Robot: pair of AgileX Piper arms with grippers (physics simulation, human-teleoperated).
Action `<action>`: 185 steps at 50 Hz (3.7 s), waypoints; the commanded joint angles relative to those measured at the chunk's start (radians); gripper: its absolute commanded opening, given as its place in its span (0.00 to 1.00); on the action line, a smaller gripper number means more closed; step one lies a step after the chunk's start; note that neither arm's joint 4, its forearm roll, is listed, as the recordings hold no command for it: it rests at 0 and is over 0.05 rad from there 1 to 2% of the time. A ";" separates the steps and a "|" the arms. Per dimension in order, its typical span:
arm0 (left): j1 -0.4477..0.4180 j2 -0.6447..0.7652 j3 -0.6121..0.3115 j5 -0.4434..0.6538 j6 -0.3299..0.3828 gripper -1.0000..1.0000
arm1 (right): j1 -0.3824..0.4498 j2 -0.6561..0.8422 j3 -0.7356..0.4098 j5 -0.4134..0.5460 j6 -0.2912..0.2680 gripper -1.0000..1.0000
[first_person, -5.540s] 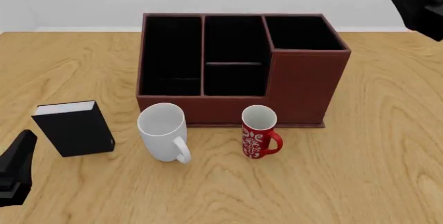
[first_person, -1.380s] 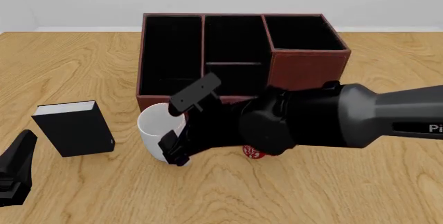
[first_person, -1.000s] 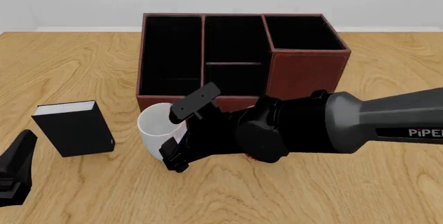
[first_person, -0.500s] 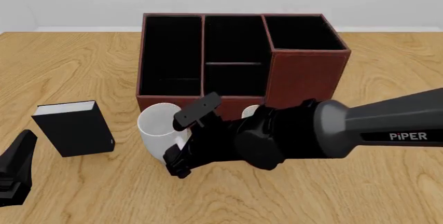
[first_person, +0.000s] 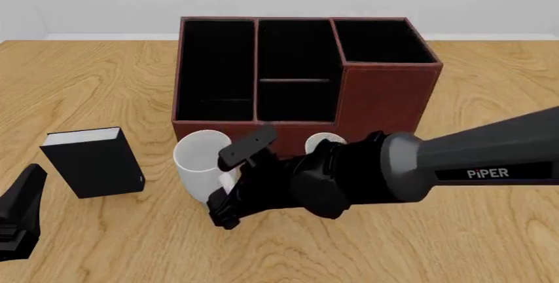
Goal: Pick up the white mug and place it to the right of the caddy.
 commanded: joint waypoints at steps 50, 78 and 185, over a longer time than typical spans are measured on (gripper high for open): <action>0.000 0.000 0.000 0.000 0.000 1.00 | -0.015 -0.056 0.013 0.022 -0.117 0.00; 0.000 0.000 0.000 0.000 0.000 1.00 | -0.052 -0.274 0.084 0.052 -0.168 0.00; 0.000 0.000 0.000 0.000 0.000 1.00 | -0.735 -1.149 0.247 0.477 -0.200 0.00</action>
